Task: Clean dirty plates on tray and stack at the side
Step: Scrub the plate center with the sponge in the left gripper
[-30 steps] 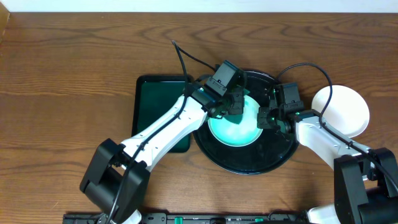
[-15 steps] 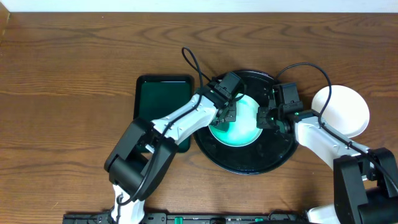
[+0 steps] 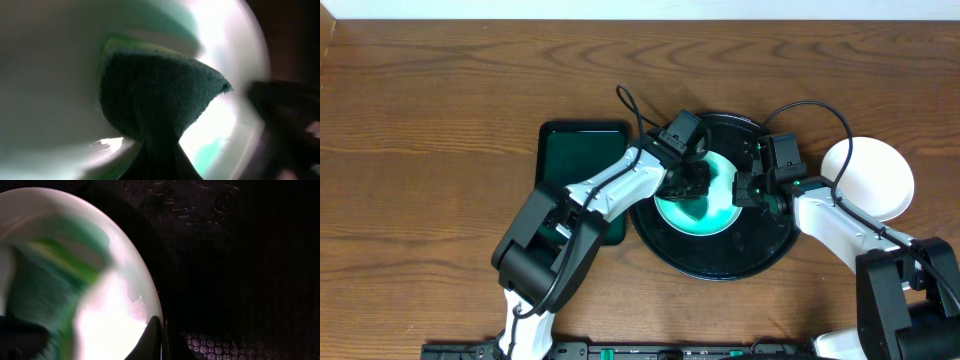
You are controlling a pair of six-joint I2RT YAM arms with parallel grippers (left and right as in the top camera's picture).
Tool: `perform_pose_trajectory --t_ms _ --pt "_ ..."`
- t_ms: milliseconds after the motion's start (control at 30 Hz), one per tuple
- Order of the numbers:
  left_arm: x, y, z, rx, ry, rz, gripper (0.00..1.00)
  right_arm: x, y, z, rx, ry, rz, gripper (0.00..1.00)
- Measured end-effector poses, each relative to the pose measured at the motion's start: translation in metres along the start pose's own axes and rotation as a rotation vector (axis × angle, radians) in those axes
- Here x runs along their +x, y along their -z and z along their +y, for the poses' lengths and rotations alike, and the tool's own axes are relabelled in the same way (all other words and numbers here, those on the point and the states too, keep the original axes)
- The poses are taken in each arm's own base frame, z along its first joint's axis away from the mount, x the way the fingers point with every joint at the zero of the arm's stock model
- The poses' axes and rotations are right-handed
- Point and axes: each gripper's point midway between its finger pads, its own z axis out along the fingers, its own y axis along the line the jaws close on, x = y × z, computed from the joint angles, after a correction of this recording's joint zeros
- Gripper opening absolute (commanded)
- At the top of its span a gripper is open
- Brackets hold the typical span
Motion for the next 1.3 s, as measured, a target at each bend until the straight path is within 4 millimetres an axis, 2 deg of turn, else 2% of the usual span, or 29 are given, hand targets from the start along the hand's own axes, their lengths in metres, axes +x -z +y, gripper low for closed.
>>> perform_pose_trajectory --t_ms 200,300,400,467,567,667,767,900,1000,1100,1167,1300 --pt "0.014 -0.001 -0.026 0.133 -0.018 0.077 0.07 0.0 0.0 0.0 0.0 0.0 0.0 0.01" --pt "0.01 0.01 -0.029 0.142 -0.019 0.058 0.07 0.0 0.0 0.0 0.0 0.0 0.0 0.01" --pt "-0.003 0.038 -0.03 0.117 -0.015 -0.017 0.07 0.0 0.0 0.0 -0.001 0.0 0.0 0.01" --pt "-0.013 0.064 -0.029 0.079 -0.02 -0.097 0.07 0.0 0.0 0.0 -0.001 0.001 0.0 0.01" --pt "-0.02 0.095 -0.024 -0.003 -0.023 -0.192 0.07 0.0 0.0 0.001 -0.002 0.001 0.0 0.01" --pt "-0.023 0.109 -0.014 -0.087 -0.017 -0.246 0.08 0.001 0.0 0.003 -0.004 0.007 0.001 0.01" --pt "-0.024 0.105 0.0 -0.16 -0.006 -0.255 0.08 0.001 0.0 0.003 -0.005 0.007 0.002 0.01" --pt "-0.024 0.089 0.018 -0.225 0.009 -0.236 0.07 0.001 0.0 0.003 -0.007 0.008 0.002 0.01" --pt "-0.022 0.069 0.034 -0.272 0.023 -0.201 0.07 0.001 0.0 0.004 -0.007 0.008 0.003 0.01" --pt "-0.015 0.039 0.056 -0.324 0.044 -0.139 0.07 0.001 0.0 0.004 -0.009 0.008 0.003 0.01" --pt "-0.013 0.029 0.06 -0.329 0.054 -0.123 0.07 0.001 0.0 0.004 -0.009 0.008 0.003 0.01" --pt "-0.011 0.026 0.057 -0.303 0.061 -0.104 0.07 0.001 0.0 0.004 -0.009 0.008 0.003 0.01"
